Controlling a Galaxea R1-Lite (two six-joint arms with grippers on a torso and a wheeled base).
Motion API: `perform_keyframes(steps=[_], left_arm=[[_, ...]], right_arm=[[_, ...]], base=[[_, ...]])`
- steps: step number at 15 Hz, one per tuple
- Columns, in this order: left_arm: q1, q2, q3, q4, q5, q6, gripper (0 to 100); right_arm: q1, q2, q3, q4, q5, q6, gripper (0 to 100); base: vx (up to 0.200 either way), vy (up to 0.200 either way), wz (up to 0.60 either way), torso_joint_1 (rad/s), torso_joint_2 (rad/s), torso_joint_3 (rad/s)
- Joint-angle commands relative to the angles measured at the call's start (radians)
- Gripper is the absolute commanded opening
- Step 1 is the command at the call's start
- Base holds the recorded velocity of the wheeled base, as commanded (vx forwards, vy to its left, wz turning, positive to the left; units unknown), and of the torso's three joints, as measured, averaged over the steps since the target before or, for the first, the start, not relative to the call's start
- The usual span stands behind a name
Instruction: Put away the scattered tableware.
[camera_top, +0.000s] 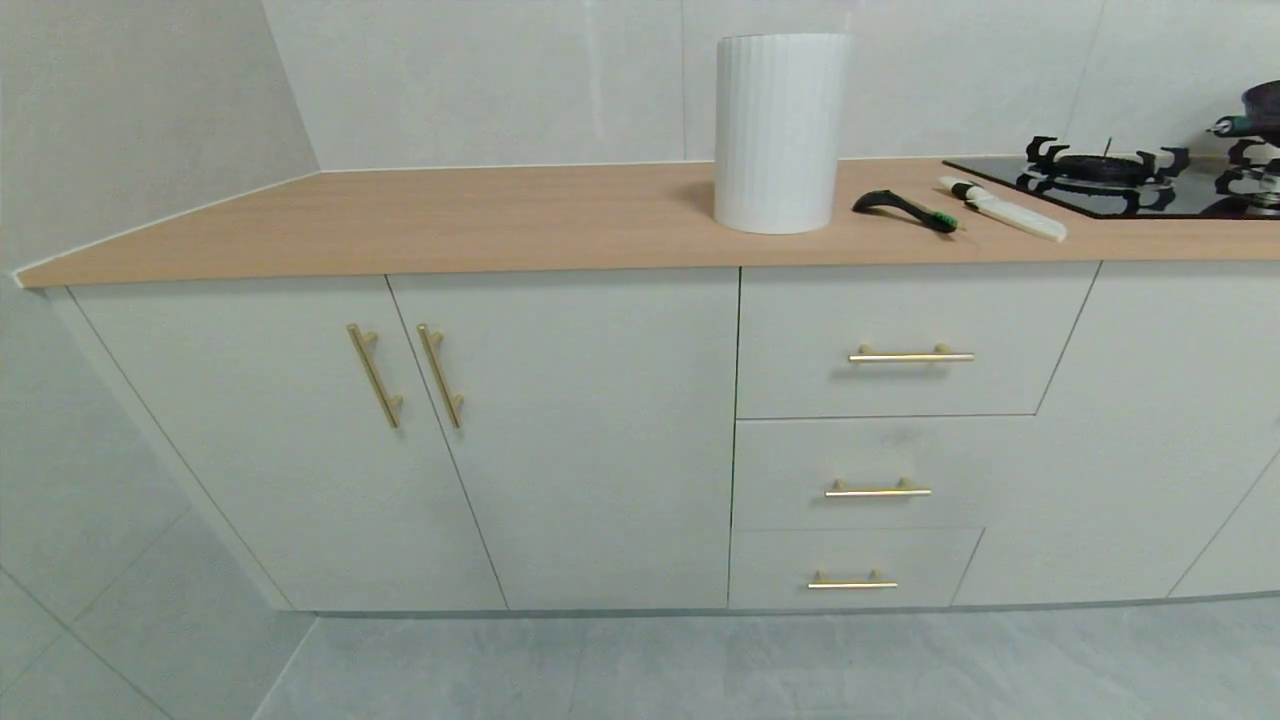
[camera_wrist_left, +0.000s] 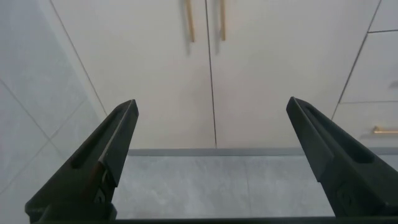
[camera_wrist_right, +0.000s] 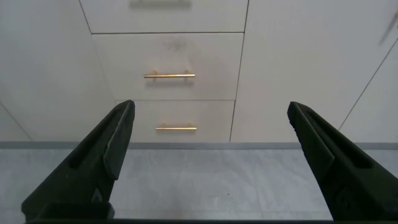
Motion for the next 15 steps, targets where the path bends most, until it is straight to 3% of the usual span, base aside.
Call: perform_keyframes(steps=[1,8,15], left_arm=[[-0.001,0.0,0.0,-0.001,0.001,-0.001,100],[-0.001,0.0,0.0,0.001,-0.001,0.001,100],[-0.002,0.0,0.0,-0.001,-0.001,0.001,100]], right_arm=[[-0.001,0.002,0.0,0.0,0.0,0.0,100],[-0.001,0.002,0.0,0.0,0.0,0.0,100],[-0.001,0.002,0.0,0.0,-0.001,0.0,100]], base=[[0.0,0.0,0.0,0.0,0.0,0.0],[0.171,0.0,0.0,0.001,0.0,0.004],[0.0,0.0,0.0,0.0,0.0,0.0]])
